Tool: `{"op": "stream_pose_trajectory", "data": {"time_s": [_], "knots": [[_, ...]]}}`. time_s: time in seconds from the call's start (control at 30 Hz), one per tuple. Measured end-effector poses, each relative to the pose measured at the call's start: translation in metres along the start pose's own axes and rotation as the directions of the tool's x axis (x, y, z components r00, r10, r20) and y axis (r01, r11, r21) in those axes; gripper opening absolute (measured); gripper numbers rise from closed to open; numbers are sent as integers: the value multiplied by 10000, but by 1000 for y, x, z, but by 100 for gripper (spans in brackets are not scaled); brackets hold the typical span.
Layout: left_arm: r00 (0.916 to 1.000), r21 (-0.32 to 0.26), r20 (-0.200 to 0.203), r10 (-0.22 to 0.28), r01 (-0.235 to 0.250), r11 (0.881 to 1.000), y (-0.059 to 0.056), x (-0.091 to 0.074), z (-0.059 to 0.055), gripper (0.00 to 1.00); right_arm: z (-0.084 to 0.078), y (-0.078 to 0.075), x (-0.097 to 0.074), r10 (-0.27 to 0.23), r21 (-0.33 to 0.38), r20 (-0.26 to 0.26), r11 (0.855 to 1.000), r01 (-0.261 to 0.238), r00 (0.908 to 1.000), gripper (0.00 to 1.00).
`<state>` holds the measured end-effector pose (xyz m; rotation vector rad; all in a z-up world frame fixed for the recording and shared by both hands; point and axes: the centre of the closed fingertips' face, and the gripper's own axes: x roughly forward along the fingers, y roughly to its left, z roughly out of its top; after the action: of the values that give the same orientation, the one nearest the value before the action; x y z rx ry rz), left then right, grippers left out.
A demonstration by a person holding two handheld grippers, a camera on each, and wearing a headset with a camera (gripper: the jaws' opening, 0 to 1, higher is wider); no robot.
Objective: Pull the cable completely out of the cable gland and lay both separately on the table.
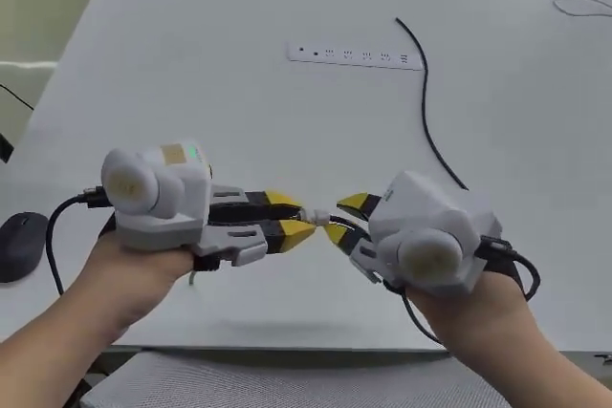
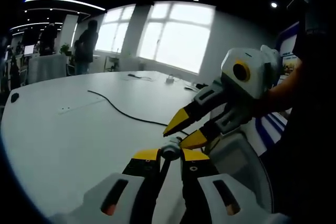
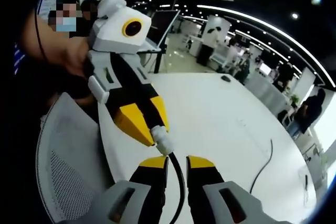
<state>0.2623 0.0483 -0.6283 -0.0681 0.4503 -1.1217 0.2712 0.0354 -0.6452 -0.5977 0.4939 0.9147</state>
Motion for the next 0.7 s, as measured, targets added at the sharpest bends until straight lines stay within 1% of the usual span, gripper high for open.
{"op": "stream_pose_trajectory", "data": {"time_s": [0.13,0.2,0.4,0.63,0.7], "knots": [[10000,-9,-30,-22,22,10000,1,1,-1,15,-1,2,0,105,-146,-76,9998,-106,9999,3],[9999,-11,-90,-46,46,10000,1,1,-2,15,-2,3,1,111,-256,-135,9996,-115,9998,3],[9999,36,-112,-76,76,10000,0,2,-3,15,-4,4,0,90,-73,-168,9999,-91,9998,2],[9999,68,-85,-84,85,9999,-2,3,-2,15,-6,2,-2,87,569,-81,9983,-83,9999,1],[9999,54,-60,-81,82,10000,-2,3,-1,15,-8,-1,-3,3,851,-42,9964,1,10000,0]]}}
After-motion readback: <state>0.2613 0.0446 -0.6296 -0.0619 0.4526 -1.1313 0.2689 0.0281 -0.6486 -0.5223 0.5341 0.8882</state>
